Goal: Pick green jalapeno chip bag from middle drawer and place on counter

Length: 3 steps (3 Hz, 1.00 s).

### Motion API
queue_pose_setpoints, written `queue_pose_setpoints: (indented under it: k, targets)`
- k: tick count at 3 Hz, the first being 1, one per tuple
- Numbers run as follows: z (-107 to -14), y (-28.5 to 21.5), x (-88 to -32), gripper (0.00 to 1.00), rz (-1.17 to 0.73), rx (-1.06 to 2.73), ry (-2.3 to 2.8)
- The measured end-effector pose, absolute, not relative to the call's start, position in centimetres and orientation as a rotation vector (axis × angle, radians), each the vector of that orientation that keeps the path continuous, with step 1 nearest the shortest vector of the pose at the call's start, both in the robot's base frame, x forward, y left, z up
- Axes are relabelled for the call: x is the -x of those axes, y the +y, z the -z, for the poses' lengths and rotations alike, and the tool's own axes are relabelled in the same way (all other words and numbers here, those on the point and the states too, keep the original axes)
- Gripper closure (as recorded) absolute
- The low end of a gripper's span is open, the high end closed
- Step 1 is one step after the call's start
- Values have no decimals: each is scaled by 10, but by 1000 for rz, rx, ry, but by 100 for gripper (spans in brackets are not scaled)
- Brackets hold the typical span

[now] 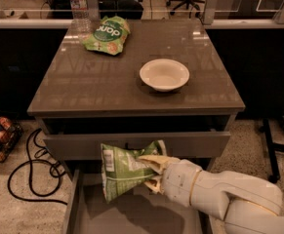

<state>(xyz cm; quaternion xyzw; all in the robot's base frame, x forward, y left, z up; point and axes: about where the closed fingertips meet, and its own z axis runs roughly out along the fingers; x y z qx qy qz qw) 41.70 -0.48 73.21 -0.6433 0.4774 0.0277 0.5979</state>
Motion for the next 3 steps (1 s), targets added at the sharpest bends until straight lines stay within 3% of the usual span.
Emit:
queue_pose_setpoints:
  k: [3]
  targets:
    - [-791,-2,-439,100,36,1606,1123]
